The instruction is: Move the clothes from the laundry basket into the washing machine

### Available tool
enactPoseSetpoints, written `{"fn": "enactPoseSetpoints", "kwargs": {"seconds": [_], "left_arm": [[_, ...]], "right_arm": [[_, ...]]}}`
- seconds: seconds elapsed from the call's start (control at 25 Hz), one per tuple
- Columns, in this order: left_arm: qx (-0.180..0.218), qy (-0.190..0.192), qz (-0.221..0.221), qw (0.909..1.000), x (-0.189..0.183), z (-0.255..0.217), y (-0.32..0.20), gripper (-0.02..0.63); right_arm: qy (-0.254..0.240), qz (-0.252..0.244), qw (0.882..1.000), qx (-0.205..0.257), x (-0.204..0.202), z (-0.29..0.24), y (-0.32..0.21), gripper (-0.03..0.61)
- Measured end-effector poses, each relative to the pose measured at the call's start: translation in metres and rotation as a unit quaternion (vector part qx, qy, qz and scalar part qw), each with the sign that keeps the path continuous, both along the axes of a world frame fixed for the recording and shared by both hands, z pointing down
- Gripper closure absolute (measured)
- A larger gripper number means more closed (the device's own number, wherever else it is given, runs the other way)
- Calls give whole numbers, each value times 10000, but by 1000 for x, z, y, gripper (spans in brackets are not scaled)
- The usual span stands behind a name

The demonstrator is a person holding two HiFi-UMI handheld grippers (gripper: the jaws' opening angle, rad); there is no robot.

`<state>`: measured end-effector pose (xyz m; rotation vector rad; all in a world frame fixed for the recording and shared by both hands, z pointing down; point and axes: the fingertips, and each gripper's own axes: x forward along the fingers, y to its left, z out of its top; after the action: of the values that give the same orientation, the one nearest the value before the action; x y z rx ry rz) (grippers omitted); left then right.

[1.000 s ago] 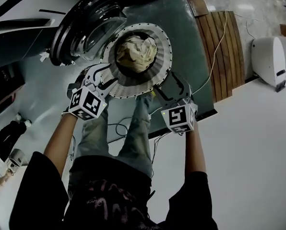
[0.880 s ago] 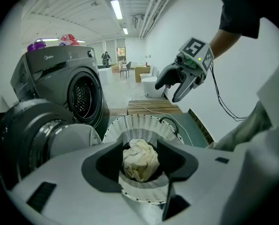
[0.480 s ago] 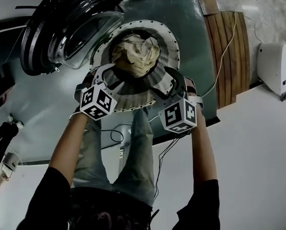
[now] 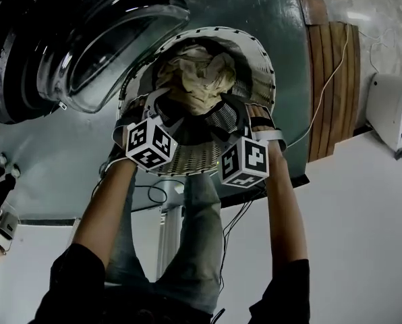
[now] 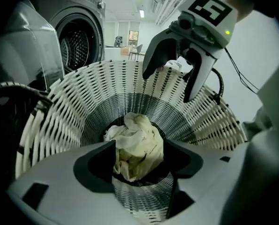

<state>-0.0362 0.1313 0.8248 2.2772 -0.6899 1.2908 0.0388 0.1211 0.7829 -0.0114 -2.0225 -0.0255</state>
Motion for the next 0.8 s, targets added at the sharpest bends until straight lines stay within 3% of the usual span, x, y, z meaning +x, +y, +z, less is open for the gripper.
{"fn": "enactPoseSetpoints", "kwargs": {"seconds": [0.28,0.52,0.64,0.8], "left_arm": [[-189,-38,-128,9997,4,45,1,288],[-231,-51,-286,9993,9,83,-5,267],[-300,-127,-287,9991,8,106,-1,244],[-335,-335,-353,9983,2,142,2,210]], "right_arm": [[395,-635,9972,37,-4,57,-2,199],[718,-946,9927,-204,-7,109,4,181],[791,-875,9924,-349,-4,133,6,199],[983,-738,9914,-449,3,165,7,176]]}}
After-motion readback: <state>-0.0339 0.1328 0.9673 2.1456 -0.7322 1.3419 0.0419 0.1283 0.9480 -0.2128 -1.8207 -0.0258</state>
